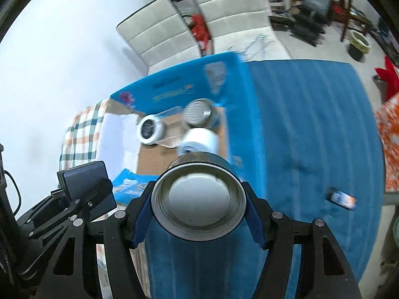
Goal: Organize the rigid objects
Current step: 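Carry the charger and tape roll up toward the blue cardboard box, then lower the charger and tape roll into the box and open both grippers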
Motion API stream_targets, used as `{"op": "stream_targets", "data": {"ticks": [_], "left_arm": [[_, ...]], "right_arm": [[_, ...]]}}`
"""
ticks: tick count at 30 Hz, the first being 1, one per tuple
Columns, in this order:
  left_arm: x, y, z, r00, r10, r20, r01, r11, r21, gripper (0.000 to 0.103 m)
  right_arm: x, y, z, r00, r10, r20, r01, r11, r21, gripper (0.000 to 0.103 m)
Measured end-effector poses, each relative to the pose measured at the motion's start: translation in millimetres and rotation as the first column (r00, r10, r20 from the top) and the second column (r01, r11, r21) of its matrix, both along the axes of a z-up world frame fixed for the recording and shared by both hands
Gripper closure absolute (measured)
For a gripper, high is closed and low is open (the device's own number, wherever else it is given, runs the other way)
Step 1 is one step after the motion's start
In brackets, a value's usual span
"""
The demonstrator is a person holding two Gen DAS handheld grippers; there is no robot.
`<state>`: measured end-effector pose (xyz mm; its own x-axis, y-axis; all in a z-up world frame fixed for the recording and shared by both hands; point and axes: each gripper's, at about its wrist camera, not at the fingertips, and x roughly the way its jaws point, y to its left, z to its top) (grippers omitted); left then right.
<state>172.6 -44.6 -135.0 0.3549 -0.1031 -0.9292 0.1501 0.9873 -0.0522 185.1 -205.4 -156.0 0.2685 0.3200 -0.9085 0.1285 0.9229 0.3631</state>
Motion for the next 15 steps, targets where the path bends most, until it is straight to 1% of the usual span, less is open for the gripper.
{"op": "stream_targets", "data": {"ticks": [2, 5, 9, 15], "left_arm": [[10, 22, -8, 1.000, 0.028, -0.004, -0.028, 1.000, 0.013, 0.075], [22, 46, -20, 0.998, 0.054, -0.014, -0.054, 0.998, 0.023, 0.075], [38, 72, -38, 0.996, 0.081, -0.040, -0.081, 0.997, 0.020, 0.075], [54, 87, -63, 0.993, 0.084, -0.083, -0.085, 0.996, -0.002, 0.075]], "right_arm": [[13, 22, -12, 1.000, 0.013, -0.019, -0.013, 1.000, 0.012, 0.036], [30, 47, -31, 0.998, 0.026, -0.051, -0.026, 1.000, 0.006, 0.036], [47, 66, -53, 0.996, 0.034, -0.079, -0.034, 0.999, -0.004, 0.036], [64, 84, -78, 0.990, 0.017, -0.139, -0.013, 0.999, 0.033, 0.036]]}}
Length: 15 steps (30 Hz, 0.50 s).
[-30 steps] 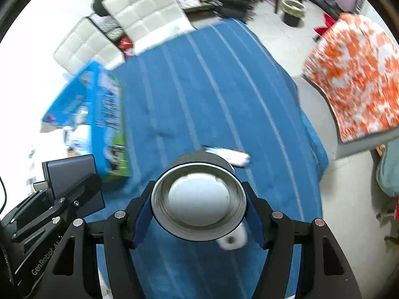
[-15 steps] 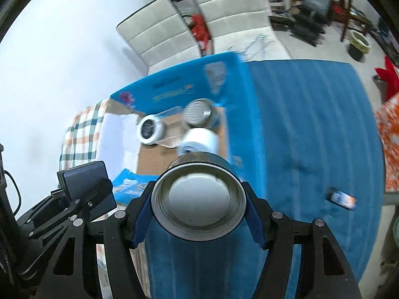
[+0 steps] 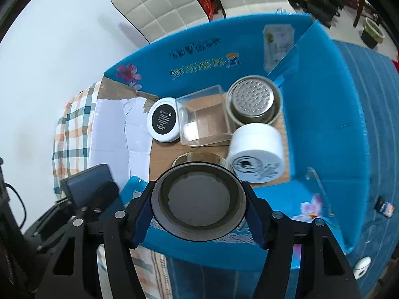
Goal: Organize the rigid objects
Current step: 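Lower the charger and tape roll into the box and open both grippers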
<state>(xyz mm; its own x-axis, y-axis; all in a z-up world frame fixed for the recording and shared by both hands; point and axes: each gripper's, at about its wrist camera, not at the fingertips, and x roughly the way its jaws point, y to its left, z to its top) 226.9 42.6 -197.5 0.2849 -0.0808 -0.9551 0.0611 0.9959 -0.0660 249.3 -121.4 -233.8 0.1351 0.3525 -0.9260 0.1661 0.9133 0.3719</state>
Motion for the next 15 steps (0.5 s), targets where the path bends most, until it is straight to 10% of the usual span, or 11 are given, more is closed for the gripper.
{"op": "stream_targets", "data": {"ticks": [15], "left_arm": [[30, 0, -66, 0.986, -0.022, -0.165, 0.004, 0.994, -0.107, 0.075]], "right_arm": [[16, 4, -80, 0.972, -0.111, -0.208, 0.136, 0.984, 0.113, 0.035]]}}
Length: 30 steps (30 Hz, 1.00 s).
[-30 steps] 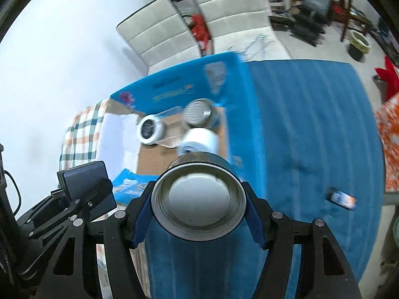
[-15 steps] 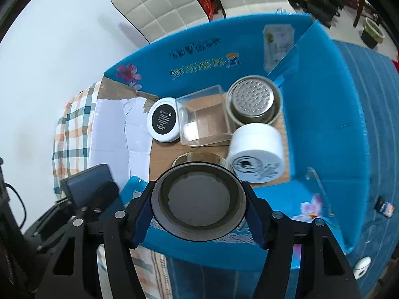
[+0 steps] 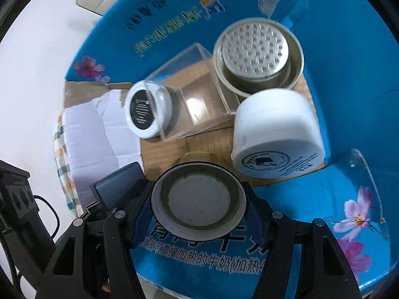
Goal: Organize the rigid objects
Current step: 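Lower the charger and tape roll into the box and open both grippers, then withdraw both grippers up from the cardboard box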
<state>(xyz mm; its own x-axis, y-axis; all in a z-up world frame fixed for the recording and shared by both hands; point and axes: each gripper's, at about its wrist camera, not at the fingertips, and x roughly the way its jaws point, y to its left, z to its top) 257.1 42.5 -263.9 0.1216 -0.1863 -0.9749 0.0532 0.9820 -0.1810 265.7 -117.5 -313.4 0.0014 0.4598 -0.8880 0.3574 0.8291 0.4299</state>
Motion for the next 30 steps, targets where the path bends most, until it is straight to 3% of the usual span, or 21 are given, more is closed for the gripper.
{"op": "stream_targets", "data": {"ticks": [6, 14, 19, 24, 28, 30], "left_arm": [[8, -1, -26, 0.998, -0.004, -0.062, 0.006, 1.000, 0.030, 0.075], [17, -5, -29, 0.996, -0.020, -0.083, 0.024, 0.998, 0.057, 0.072], [18, -2, -22, 0.996, 0.001, -0.092, 0.002, 0.999, 0.036, 0.069], [19, 1, -12, 0.997, 0.018, -0.075, -0.014, 0.998, 0.057, 0.052], [17, 5, 2, 0.999, 0.012, -0.049, -0.008, 0.996, 0.087, 0.037], [13, 5, 8, 0.999, 0.005, -0.036, -0.001, 0.993, 0.122, 0.018]], "right_arm": [[4, 5, -26, 0.998, -0.013, -0.062, 0.010, 0.999, -0.042, 0.035], [9, 0, -41, 0.992, -0.045, -0.119, 0.041, 0.999, -0.033, 0.034], [13, -5, -34, 0.992, -0.028, -0.124, 0.025, 0.999, -0.026, 0.017], [15, -11, -25, 0.992, -0.030, -0.122, 0.027, 0.999, -0.023, 0.010], [8, -16, -7, 0.996, 0.001, -0.086, -0.007, 0.997, -0.078, 0.001], [5, -17, 3, 0.998, 0.018, -0.067, -0.025, 0.994, -0.105, 0.000]]}}
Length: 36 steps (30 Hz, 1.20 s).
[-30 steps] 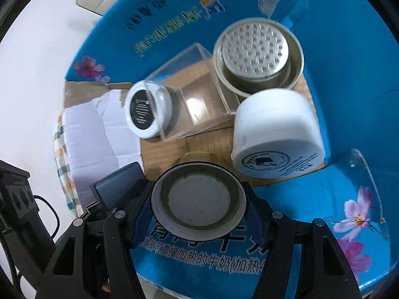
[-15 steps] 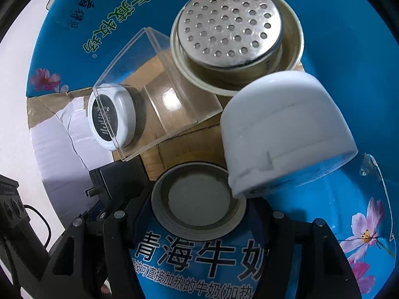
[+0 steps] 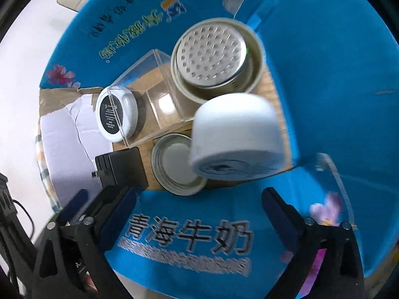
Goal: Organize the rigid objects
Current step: 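Withdraw both grippers up from the cardboard box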
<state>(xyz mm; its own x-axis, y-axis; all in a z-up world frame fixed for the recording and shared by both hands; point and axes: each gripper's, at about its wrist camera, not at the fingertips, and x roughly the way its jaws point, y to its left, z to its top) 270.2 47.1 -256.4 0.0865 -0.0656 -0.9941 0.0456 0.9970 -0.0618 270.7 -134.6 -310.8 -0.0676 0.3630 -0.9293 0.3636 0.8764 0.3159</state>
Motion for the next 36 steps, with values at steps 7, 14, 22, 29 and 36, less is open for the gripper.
{"op": "stream_targets", "data": {"ticks": [7, 14, 22, 29, 36], "left_arm": [[-14, 4, 25, 0.999, 0.009, 0.052, -0.011, 0.999, 0.040, 0.010], [-24, -3, 55, 0.989, -0.021, 0.149, 0.009, 0.997, 0.080, 0.010], [-50, -15, 104, 0.968, -0.043, 0.247, 0.019, 0.995, 0.100, 0.010], [-75, -16, 135, 0.957, -0.036, 0.289, 0.009, 0.996, 0.093, 0.010], [-102, -20, 162, 0.944, -0.025, 0.329, -0.006, 0.996, 0.091, 0.010]], "right_arm": [[-15, -10, 39, 0.990, 0.125, 0.066, -0.112, 0.979, -0.170, 0.000], [-37, -12, 81, 0.968, 0.202, 0.147, -0.159, 0.952, -0.262, 0.000], [-59, -22, 124, 0.950, 0.208, 0.233, -0.142, 0.952, -0.270, 0.000], [-89, -23, 162, 0.930, 0.218, 0.295, -0.133, 0.950, -0.284, 0.000], [-114, -34, 202, 0.907, 0.221, 0.359, -0.118, 0.951, -0.287, 0.000]]}}
